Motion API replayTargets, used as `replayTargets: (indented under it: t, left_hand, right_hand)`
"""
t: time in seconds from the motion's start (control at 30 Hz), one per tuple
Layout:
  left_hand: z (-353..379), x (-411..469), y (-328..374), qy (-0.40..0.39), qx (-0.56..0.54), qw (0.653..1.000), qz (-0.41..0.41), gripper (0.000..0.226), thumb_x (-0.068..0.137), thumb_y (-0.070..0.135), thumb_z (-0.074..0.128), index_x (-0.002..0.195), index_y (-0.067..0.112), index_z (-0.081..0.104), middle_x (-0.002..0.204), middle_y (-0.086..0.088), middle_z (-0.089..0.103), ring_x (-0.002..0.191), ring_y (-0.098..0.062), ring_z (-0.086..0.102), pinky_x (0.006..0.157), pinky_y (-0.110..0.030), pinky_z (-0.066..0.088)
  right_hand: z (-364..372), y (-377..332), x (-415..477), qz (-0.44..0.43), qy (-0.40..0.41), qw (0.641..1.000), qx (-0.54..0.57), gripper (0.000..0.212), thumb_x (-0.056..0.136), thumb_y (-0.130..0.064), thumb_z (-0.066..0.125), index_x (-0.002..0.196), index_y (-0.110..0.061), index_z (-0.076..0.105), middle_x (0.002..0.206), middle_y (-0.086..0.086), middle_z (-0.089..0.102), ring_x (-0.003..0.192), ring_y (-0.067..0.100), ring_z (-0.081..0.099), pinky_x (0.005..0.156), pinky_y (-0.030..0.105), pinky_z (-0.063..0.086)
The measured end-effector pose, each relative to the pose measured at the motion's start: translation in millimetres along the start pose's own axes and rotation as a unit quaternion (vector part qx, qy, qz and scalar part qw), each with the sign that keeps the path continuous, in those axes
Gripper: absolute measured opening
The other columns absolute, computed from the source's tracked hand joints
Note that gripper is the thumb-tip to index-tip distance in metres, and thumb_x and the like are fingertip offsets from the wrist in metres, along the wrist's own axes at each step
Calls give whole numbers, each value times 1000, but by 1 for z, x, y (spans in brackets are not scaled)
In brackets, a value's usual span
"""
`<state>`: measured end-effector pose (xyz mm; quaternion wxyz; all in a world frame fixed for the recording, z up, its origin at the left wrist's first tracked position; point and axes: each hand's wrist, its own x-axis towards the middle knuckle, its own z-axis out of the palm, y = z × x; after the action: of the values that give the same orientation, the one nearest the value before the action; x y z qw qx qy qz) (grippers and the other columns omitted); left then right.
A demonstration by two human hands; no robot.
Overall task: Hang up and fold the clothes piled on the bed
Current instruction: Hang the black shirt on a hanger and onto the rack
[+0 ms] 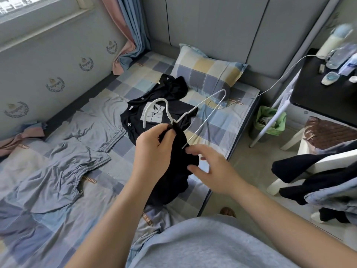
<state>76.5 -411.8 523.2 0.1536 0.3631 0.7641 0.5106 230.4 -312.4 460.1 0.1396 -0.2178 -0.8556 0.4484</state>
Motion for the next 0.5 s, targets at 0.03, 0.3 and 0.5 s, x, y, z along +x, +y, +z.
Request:
replayTargets:
  t: [0.03, 0.3, 0.5]
  left_hand:
    - [2, -2, 2, 5, -4, 1000, 4, 23, 93, 13, 58, 71, 9, 59, 56, -5, 46, 51, -6, 35, 46, -18, 27]
    - [6, -8, 2, 27, -21, 999, 18, 24, 92, 10, 58, 69, 6, 58, 54, -1, 43, 53, -6, 35, 49, -22, 28]
    - [2, -9, -4, 21, -30, 999, 6, 27, 96, 12, 59, 74, -3, 57, 52, 9, 32, 49, -6, 26, 46, -21, 22]
  right_hand:
    - [7, -1, 3, 9, -28, 1000, 2, 45, 94, -24, 68, 136, -26, 53, 131, -13, 58, 123, 3, 51, 104, 20, 40]
    - [28, 2, 17, 46, -21, 999, -15, 9, 91, -16, 60, 93, -14, 52, 86, 6, 62, 83, 27, 59, 73, 43, 47]
    - [39, 47, 12, 154, -88, 979, -100, 19, 92, -14, 47, 78, -28, 44, 68, -3, 54, 70, 28, 53, 70, 32, 28]
